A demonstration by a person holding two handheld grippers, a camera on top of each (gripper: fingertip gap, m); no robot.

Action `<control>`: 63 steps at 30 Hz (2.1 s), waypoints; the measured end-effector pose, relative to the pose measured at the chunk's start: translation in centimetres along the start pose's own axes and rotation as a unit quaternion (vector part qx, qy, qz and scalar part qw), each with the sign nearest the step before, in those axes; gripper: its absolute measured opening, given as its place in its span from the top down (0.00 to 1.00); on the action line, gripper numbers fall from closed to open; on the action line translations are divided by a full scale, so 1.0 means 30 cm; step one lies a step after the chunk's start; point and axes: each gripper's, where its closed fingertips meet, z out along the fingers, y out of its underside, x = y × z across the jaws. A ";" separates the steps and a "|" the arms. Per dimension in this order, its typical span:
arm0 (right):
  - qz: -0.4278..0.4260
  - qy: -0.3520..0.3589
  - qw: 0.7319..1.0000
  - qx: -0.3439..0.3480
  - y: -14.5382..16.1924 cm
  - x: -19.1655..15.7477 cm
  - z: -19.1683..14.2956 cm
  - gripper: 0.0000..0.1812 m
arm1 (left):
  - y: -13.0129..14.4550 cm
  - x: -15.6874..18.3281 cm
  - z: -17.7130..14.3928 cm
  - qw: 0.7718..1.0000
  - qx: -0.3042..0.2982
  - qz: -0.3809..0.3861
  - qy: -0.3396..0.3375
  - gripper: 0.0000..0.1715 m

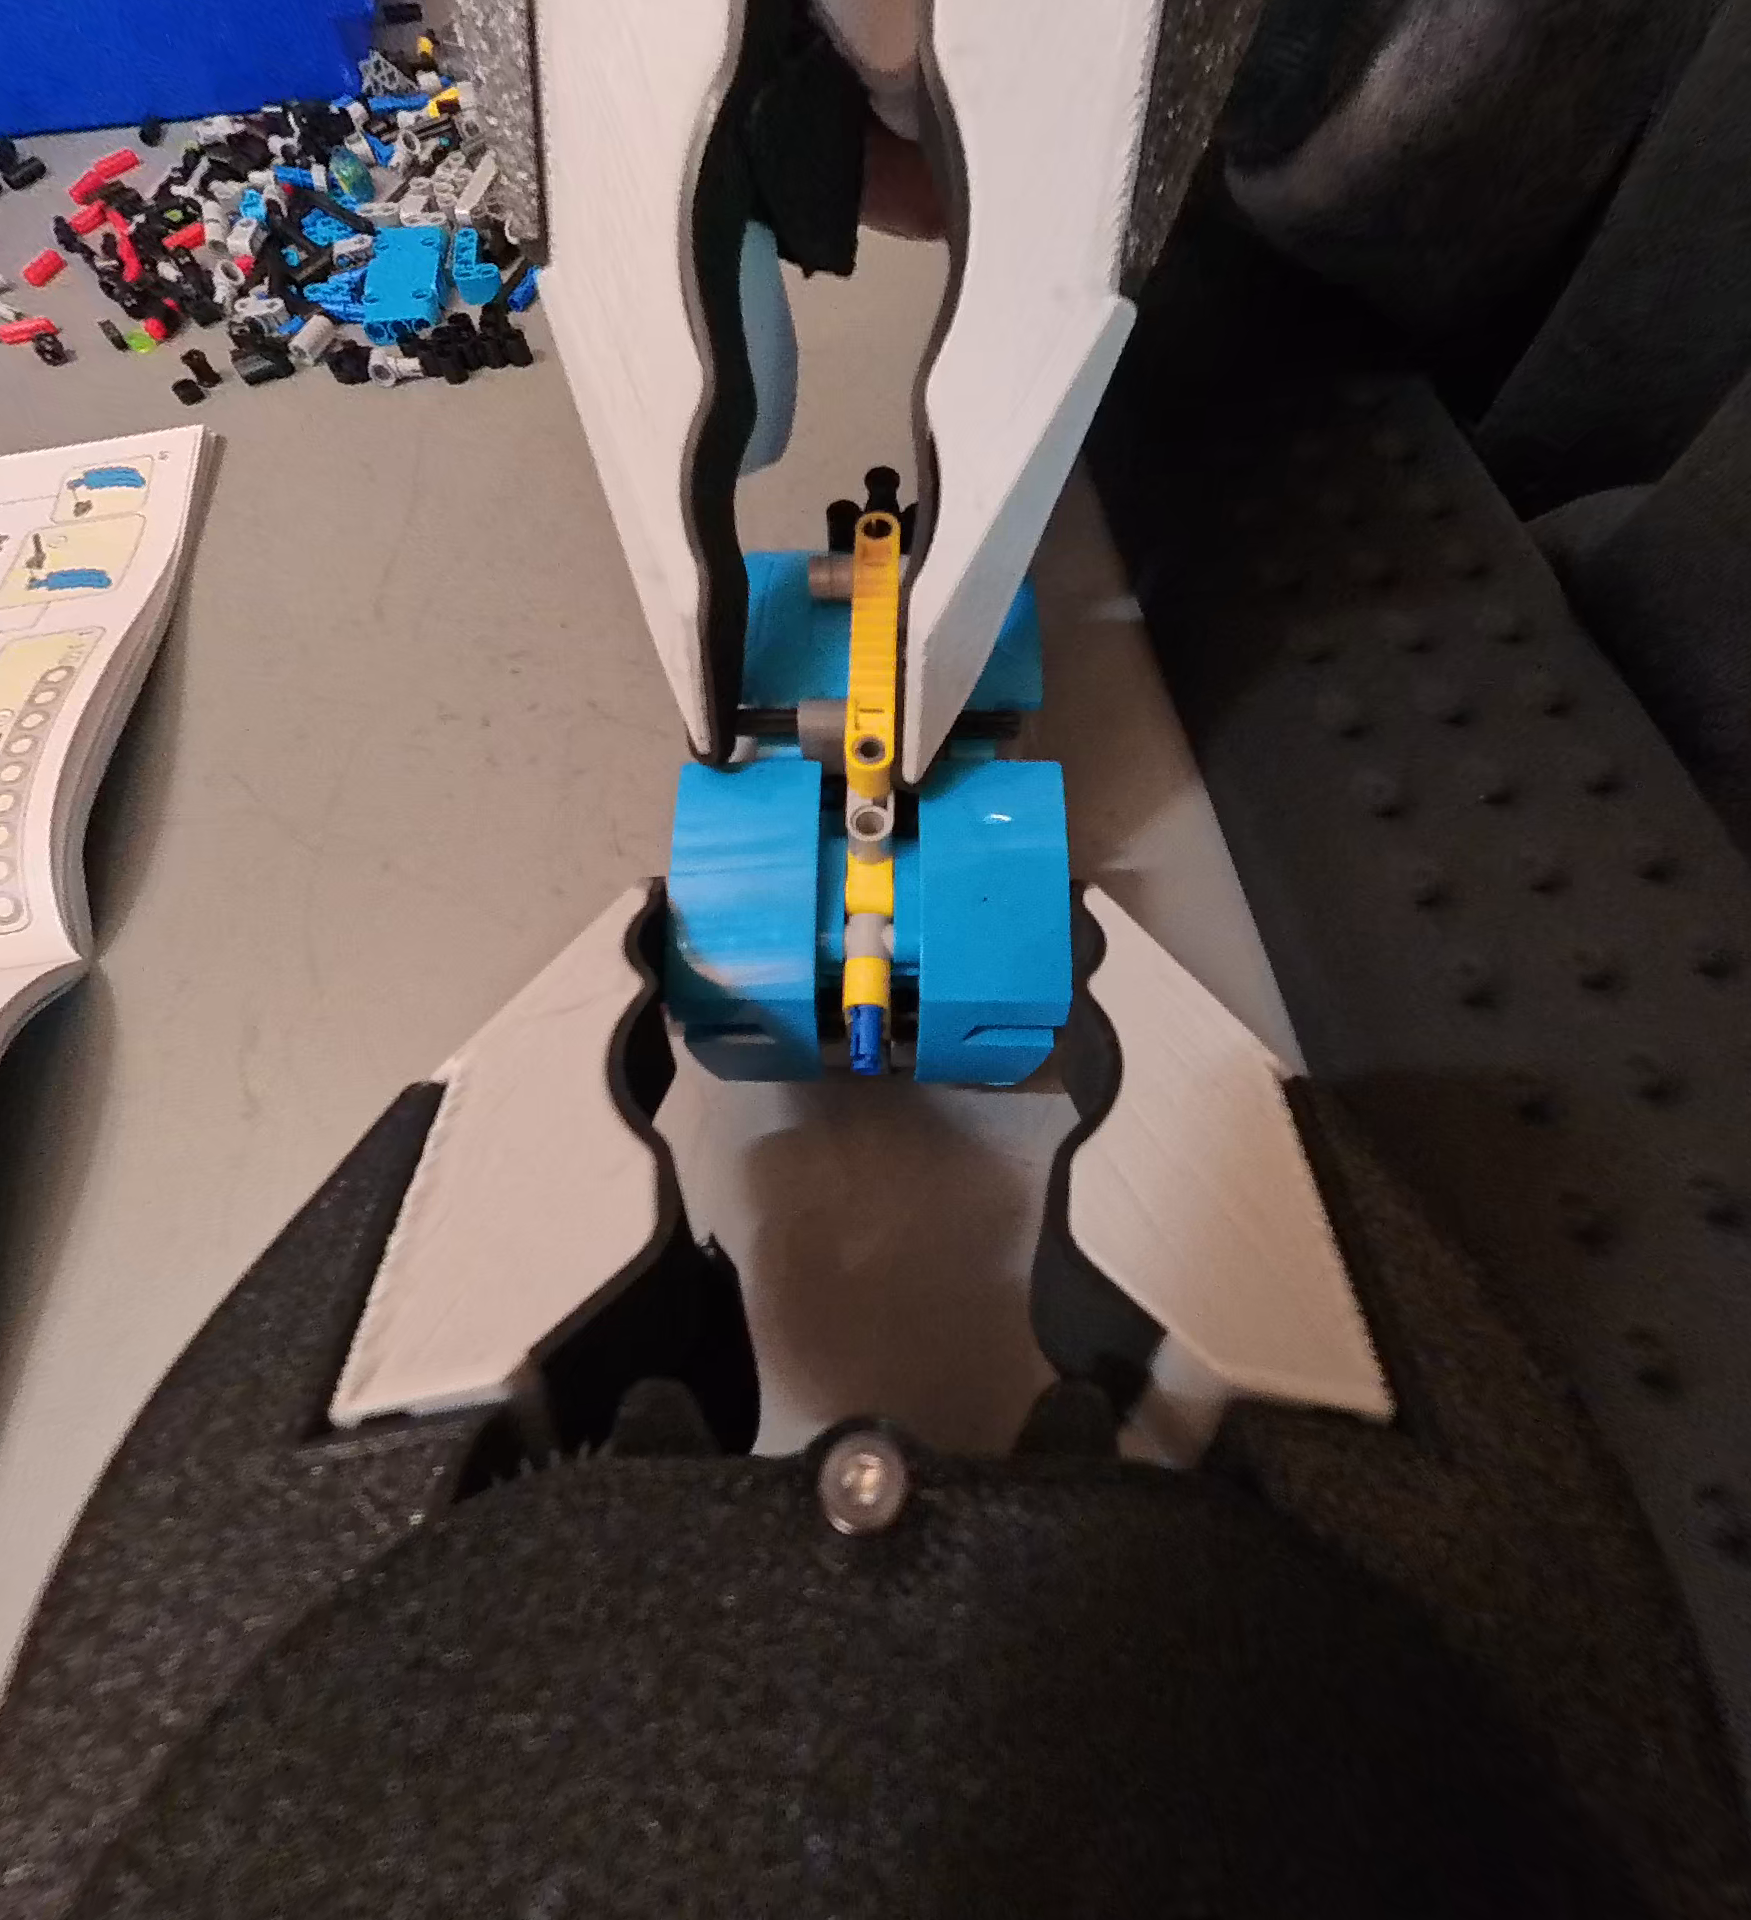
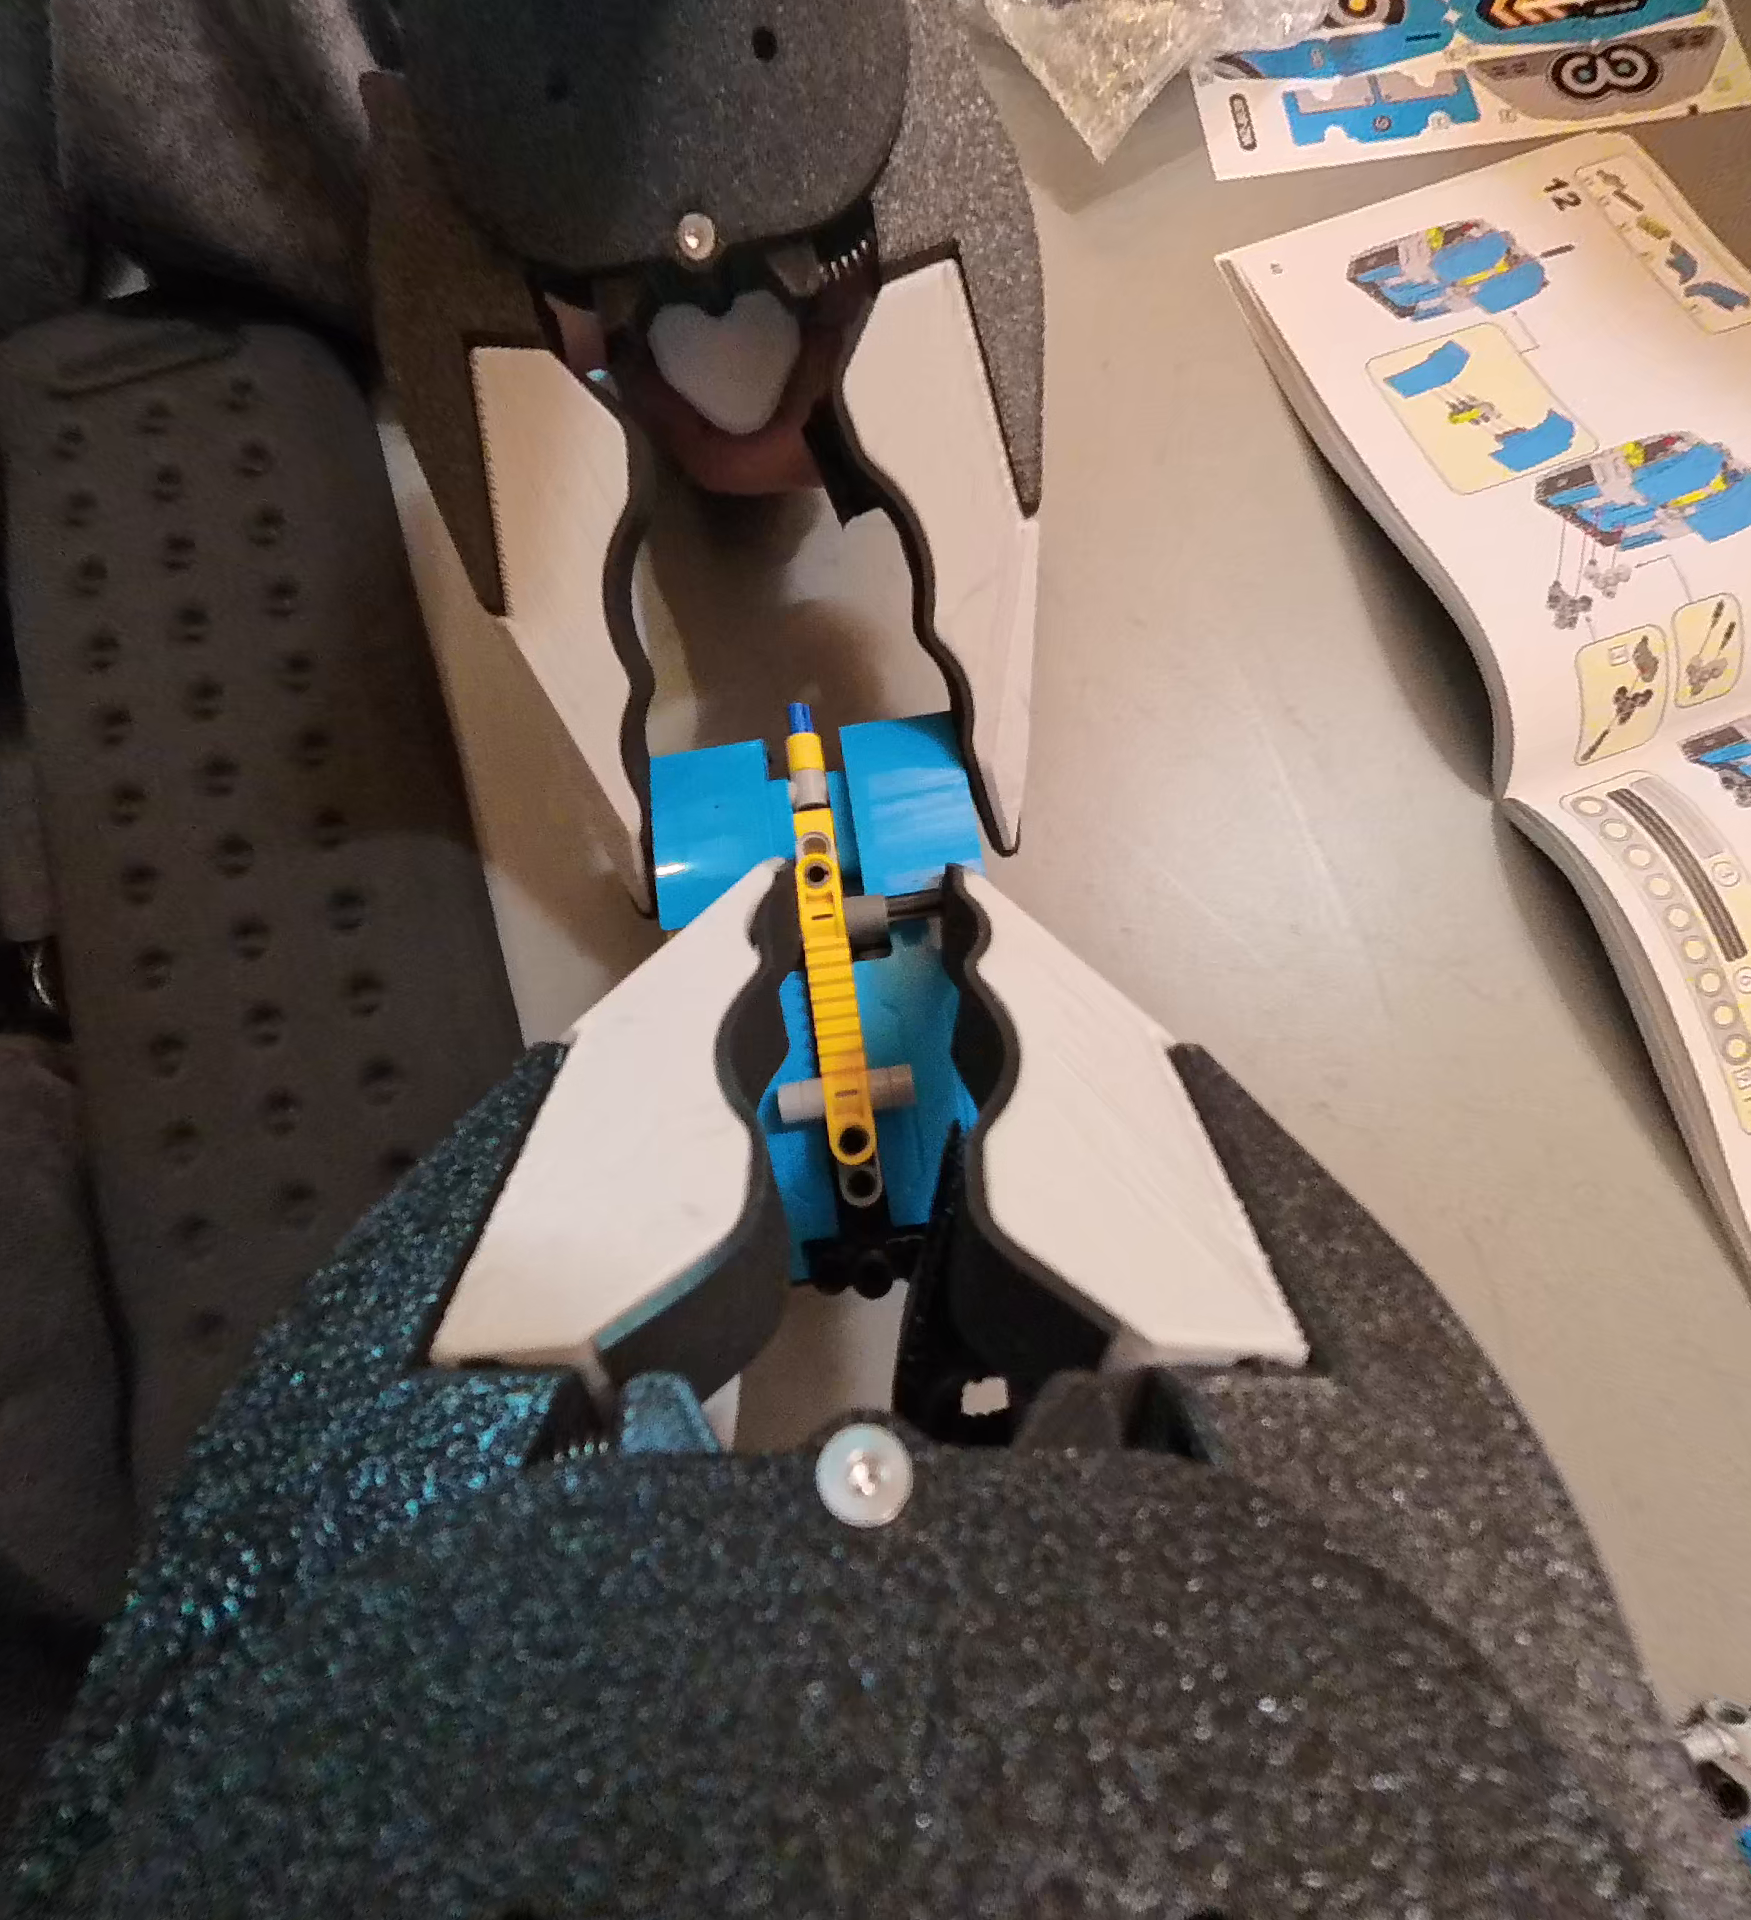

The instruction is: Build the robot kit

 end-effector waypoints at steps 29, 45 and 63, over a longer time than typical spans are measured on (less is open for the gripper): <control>-0.010 0.007 1.000 0.005 0.001 -0.001 -0.001 0.86 | 0.000 0.000 0.002 1.000 -0.001 0.000 0.003 0.56; 0.038 0.003 0.998 0.059 -0.012 0.034 -0.030 0.74 | 0.014 -0.012 -0.009 0.999 -0.012 0.011 0.034 0.55; 0.058 -0.020 0.991 0.116 0.074 -0.045 -0.064 0.69 | 0.005 0.047 -0.078 0.985 0.011 -0.145 -0.094 0.68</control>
